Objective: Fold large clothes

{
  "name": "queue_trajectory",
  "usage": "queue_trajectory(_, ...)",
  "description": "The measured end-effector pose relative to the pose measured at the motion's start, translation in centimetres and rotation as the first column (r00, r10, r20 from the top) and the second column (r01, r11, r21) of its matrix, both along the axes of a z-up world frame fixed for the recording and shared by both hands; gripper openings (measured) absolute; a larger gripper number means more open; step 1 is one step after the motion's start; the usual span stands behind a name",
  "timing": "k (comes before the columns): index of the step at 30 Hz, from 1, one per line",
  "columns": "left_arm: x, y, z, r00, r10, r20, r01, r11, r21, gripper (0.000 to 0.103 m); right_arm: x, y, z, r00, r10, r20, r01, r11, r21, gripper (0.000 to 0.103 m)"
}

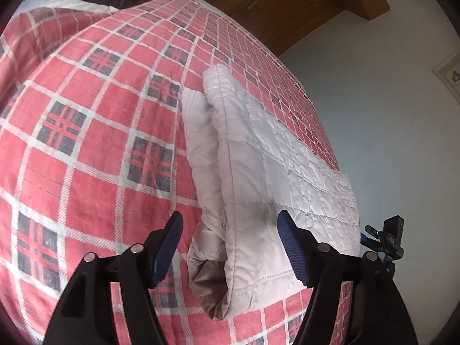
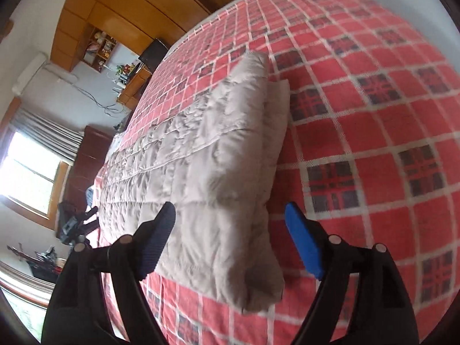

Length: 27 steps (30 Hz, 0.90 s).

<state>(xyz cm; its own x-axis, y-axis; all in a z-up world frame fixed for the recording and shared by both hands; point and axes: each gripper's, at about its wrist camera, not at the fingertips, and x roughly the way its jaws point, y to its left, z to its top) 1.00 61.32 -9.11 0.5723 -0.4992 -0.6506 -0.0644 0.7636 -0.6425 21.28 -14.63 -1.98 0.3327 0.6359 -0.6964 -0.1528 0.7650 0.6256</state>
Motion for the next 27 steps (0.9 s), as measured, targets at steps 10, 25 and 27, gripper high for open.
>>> queue_trajectory(10,4.1,-2.0,-3.0,0.996,-0.092,-0.018,0.09,0.991,-0.101,0.077,1.9,2.7,-3.8,0.997,0.064,-0.049,-0.062,0.997,0.045,0.078)
queue_trajectory(25,0.2,-6.7,2.1,0.99,-0.115,0.078,0.115,0.993,0.003,0.024,-2.2,3.9,2.5,0.988,0.121,0.096,-0.123,0.992,0.018,0.017)
queue_trajectory(27,-1.9,-7.4,3.3,0.985,-0.143,0.093,0.144,0.99,0.002,0.024,-3.6,3.2,3.9,0.985,0.128,0.113,-0.129,0.992,0.004,0.017)
